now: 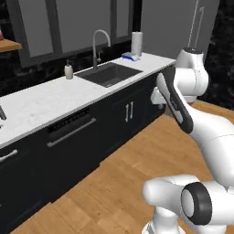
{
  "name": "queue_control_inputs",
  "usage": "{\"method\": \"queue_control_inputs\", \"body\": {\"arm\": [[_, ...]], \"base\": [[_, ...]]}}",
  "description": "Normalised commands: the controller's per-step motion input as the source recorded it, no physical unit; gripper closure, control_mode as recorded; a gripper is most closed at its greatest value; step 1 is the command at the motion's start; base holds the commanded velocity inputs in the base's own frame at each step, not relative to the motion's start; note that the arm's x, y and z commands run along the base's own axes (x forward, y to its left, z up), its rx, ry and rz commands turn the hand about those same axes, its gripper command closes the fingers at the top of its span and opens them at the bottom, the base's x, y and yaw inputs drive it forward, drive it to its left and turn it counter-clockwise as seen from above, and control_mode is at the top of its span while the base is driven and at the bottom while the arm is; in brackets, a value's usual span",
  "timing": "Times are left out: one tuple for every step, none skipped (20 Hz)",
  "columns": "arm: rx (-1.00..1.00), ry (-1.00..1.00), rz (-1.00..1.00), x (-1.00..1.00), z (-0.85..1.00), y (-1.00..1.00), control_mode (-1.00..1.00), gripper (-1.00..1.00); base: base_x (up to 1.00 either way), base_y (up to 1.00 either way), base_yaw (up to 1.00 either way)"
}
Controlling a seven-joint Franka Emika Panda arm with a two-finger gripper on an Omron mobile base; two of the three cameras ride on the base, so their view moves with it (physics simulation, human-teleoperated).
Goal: Navigate to the shelves.
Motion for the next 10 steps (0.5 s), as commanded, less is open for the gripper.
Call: {"method": "queue_control_inputs", "body": {"arm": [[0.0,0.0,0.0,0.0,0.0,0.0,1.0,-1.0],[0.0,0.0,0.0,0.0,0.0,0.0,1.0,-1.0],[0.0,0.0,0.0,0.0,0.0,0.0,1.0,-1.0],[0.0,0.0,0.0,0.0,0.0,0.0,1.0,-1.0],[0.0,0.0,0.0,0.0,0.0,0.0,1.0,-1.0],[0.0,0.0,0.0,0.0,0.0,0.0,1.0,-1.0],[0.0,0.0,0.0,0.0,0.0,0.0,1.0,-1.0],[0.0,0.0,0.0,0.0,0.0,0.0,1.0,-1.0],[0.0,0.0,0.0,0.0,0.0,0.0,1.0,-1.0],[0.0,0.0,0.0,0.0,0.0,0.0,1.0,-1.0]], "base": [[0.06,-0.19,0.67],[0.14,-0.17,0.65],[0.26,-0.13,0.6],[0.42,0.0,0.52],[0.78,0.0,0.34],[0.96,0.07,0.31],[1.0,0.13,0.23],[1.0,0.23,0.29],[1.0,0.19,0.33],[1.0,0.19,0.35]]}}
